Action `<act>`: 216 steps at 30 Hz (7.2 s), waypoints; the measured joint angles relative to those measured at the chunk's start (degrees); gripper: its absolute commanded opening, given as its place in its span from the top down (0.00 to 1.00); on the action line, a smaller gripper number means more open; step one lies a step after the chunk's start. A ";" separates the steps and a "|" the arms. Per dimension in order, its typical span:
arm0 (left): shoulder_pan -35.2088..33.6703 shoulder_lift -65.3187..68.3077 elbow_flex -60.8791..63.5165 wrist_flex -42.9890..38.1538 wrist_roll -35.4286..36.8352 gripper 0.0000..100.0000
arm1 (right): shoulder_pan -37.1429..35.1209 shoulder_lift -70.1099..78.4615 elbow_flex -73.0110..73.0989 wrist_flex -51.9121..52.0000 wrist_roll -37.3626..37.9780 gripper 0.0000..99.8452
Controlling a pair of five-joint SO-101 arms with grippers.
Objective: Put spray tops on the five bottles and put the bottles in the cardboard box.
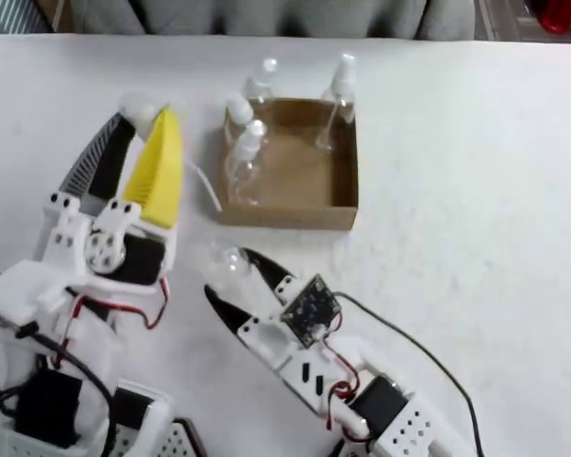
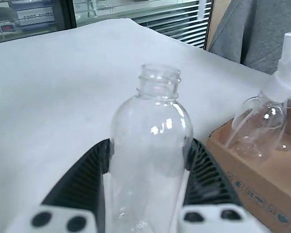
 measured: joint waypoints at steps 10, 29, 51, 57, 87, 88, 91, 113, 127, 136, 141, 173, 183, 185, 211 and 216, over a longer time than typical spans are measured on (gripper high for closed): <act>0.00 -0.35 -1.76 8.53 0.44 0.98 | -0.44 -0.35 0.00 0.00 0.00 0.98; 0.53 -13.01 11.96 9.41 1.67 0.98 | -0.44 -0.35 0.00 0.00 0.00 0.98; 5.89 -16.09 16.53 19.52 1.49 0.90 | -0.44 -0.35 0.00 0.00 0.00 0.98; 5.71 -16.26 16.62 21.45 1.49 0.79 | -0.44 -0.35 0.00 0.00 0.00 0.98; -6.51 -16.35 4.40 28.40 1.49 0.98 | 11.69 -0.35 -1.05 0.00 -2.90 0.98; -6.33 -16.35 5.27 28.40 1.49 0.98 | 11.52 -0.35 -1.41 0.00 -3.08 0.98; -6.07 -16.35 8.26 28.40 1.41 0.98 | 11.96 -0.35 -2.02 -1.58 -3.25 0.98; 25.14 -22.95 37.63 23.82 -19.08 0.98 | 15.82 24.62 -15.91 -17.14 -20.66 0.99; 22.33 -22.95 46.15 15.12 -20.31 0.98 | 12.92 10.02 -13.36 -6.24 -19.96 0.99; 18.11 -22.86 46.24 15.12 -20.13 0.98 | 10.55 3.25 -13.45 2.29 -19.60 0.99; 18.11 -22.86 46.24 15.12 -20.13 0.98 | 10.99 2.81 -13.45 2.46 -17.76 0.99; -8.79 -24.09 9.58 13.27 -34.02 0.98 | 25.67 3.08 -11.78 2.55 -17.41 0.99; -32.79 -24.09 17.23 -29.71 -18.20 0.98 | 25.67 3.08 -11.78 2.55 -17.14 0.99; -37.54 -24.09 21.45 -41.05 -16.09 0.98 | 25.67 3.08 -11.78 2.55 -17.14 0.99; -43.34 -24.09 30.15 -61.54 -14.95 0.87 | 25.67 3.08 -11.78 2.55 -17.14 0.99; -43.34 -24.09 30.15 -55.74 -15.03 0.94 | 25.67 3.08 -11.78 2.55 -17.14 0.99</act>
